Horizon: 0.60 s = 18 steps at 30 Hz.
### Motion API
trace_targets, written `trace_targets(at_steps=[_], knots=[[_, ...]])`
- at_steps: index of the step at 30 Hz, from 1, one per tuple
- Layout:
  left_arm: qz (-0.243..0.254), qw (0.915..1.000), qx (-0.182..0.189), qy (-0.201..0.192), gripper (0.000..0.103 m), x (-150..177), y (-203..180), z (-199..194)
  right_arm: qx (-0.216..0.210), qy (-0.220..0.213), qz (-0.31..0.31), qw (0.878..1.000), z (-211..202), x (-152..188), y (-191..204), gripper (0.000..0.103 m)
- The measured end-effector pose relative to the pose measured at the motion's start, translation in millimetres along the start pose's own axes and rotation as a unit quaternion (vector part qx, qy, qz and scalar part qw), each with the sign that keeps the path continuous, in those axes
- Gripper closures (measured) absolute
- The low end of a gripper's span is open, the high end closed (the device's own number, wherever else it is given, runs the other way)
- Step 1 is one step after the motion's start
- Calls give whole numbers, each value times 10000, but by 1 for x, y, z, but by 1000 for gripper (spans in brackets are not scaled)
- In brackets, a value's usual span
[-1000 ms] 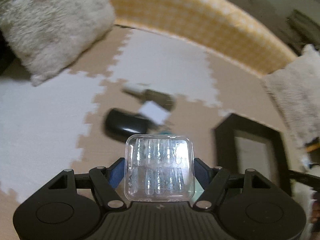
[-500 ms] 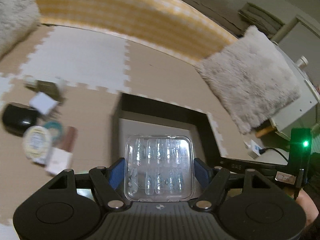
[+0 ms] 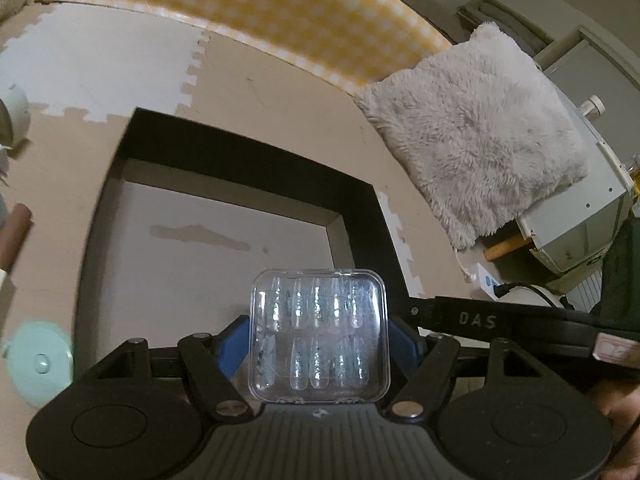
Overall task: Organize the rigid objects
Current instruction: 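Carry the clear pill case into the black box and open the left tool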
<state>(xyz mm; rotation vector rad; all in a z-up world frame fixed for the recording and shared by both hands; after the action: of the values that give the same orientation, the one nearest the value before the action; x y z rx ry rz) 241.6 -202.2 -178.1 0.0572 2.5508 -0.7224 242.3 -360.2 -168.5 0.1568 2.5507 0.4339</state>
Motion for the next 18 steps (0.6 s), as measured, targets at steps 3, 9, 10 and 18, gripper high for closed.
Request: trace_targets(at_steps=[3, 9, 10, 18], knots=[[-193, 9996, 157, 92, 31, 2, -1, 8, -75, -3, 104, 9999, 0, 0, -3, 96], [-390, 9986, 280, 229, 20, 7, 2, 13, -199, -10, 281, 9994, -1, 0, -7, 95], [-360, 9987, 290, 237, 18, 7, 2, 12, -198, -13, 273, 9994, -1, 0, -6, 95], [214, 9995, 65, 221, 16, 11, -5, -6, -192, -8, 274, 9994, -1, 1, -6, 95]])
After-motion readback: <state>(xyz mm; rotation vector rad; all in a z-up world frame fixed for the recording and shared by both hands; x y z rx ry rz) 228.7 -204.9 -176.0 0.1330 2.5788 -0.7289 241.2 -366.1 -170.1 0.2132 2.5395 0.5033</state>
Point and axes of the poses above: each gripper's, at about its wrist camera, not at the fingertips, and z roughly the way its jaws point, y to its left, x to its underside, the point moved 5 cm from there along z, roughly the way its jaws point, and after that the axes turned 8 degrees about -x, right-handed, at the moved point
